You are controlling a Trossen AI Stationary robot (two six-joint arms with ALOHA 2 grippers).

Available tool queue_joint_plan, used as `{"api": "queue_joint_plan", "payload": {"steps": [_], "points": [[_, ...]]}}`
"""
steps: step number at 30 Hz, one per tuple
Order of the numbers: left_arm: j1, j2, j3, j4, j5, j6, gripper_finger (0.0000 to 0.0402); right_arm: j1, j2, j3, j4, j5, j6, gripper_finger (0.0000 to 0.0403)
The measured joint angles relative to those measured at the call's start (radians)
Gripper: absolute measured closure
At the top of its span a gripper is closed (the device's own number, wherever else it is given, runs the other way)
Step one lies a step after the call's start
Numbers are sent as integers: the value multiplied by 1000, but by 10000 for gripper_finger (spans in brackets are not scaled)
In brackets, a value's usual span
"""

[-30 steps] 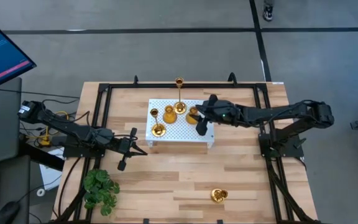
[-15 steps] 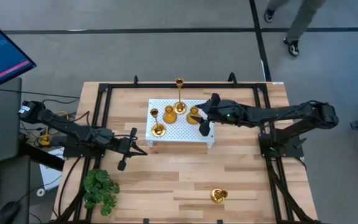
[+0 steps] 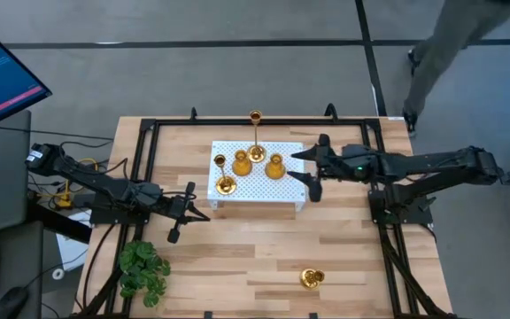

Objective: Pick & Place candle stick holders
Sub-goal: Put the gold candle holder on the shelf

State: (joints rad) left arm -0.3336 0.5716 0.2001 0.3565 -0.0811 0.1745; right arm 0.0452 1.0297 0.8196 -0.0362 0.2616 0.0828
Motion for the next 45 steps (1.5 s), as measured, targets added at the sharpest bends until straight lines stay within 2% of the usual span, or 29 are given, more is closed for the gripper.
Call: {"api": "queue_joint_plan", "payload": {"steps": [10, 24, 36, 45], "points": [[0, 0, 0, 0, 0, 0, 395, 185, -62, 0, -101, -2, 77, 149], [0, 0, 0, 0, 0, 3, 395, 478, -56, 0, -433, -33, 314, 149], [0, 0, 0, 3, 0, 3, 394, 651, 116, 0, -540, -33, 607, 149], [0, 0, 0, 3, 0, 3, 394, 750, 295, 0, -499, -81, 824, 149]]}}
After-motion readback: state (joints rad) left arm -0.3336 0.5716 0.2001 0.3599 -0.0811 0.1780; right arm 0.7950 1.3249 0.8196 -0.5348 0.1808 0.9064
